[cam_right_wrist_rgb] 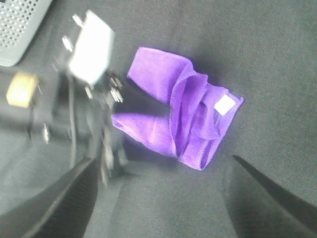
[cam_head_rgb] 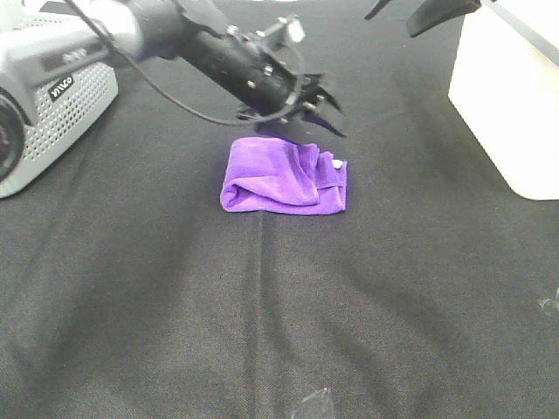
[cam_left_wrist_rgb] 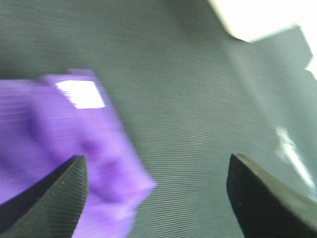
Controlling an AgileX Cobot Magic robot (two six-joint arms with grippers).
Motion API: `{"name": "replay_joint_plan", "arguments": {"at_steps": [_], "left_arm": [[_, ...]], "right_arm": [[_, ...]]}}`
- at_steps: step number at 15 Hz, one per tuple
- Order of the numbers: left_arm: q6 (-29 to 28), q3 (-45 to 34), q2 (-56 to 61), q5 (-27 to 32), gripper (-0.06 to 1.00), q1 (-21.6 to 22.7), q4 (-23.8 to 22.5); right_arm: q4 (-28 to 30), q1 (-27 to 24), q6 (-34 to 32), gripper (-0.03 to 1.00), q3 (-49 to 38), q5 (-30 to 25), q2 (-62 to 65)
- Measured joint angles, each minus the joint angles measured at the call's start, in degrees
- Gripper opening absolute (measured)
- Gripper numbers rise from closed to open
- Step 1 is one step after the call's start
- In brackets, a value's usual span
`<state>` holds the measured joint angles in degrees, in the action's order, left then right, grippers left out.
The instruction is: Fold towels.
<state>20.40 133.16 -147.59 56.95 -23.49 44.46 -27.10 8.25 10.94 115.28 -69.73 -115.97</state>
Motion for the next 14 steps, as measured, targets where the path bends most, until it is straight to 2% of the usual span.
{"name": "replay_joint_plan", "arguments": {"at_steps": [2,8,10,14], "left_arm": [[-3.0,0.1,0.0,1.3,0.71,1.5,-2.4],[-4.9,0.1,-2.0,-0.8,0.71,2.1,-2.1],[-4.2,0.1,-4.3,-3.6,0.71,2.1,0.6],[2.3,0.1,-7.4,-7.7,0.71,1.7,11.1]], "right_arm": [[0.0,0.0,0.0,0.68,0.0,0.0,0.1],[-0.1,0.0,0.0,0.68,0.0,0.0,0.1],[-0.2,0.0,0.0,0.68,0.0,0.0,0.1],[-0.4,0.0,0.0,0.68,0.0,0.0,0.1]]}}
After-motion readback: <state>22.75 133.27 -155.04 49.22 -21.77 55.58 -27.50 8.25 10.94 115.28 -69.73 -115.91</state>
